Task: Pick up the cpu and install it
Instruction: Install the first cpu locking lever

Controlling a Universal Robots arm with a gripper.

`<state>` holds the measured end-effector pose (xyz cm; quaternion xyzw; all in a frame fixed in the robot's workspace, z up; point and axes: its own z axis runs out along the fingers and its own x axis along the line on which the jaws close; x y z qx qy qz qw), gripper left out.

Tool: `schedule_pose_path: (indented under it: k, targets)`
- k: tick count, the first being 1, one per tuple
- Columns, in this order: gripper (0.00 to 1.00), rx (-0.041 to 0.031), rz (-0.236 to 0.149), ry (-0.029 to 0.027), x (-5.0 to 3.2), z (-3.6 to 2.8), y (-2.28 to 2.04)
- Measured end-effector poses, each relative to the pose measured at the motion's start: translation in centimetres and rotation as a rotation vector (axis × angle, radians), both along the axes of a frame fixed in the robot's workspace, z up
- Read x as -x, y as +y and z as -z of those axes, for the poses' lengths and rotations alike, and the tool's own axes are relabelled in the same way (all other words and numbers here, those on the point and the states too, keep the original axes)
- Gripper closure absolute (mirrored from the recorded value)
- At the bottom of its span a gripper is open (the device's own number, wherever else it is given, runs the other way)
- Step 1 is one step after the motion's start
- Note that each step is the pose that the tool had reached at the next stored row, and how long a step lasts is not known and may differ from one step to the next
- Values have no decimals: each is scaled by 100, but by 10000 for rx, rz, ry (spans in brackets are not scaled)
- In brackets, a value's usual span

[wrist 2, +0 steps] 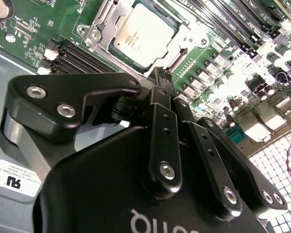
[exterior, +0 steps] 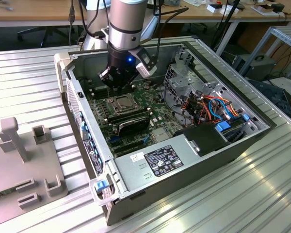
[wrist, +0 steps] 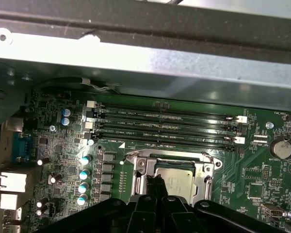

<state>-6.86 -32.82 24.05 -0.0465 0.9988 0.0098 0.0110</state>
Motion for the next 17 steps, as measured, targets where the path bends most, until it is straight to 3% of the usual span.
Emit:
schedule_pose_path:
  k: [7, 17]
  targets:
    - [89, 1, 0, 0, 80, 0, 0]
    - [89, 0, 0, -4, 323, 0, 0]
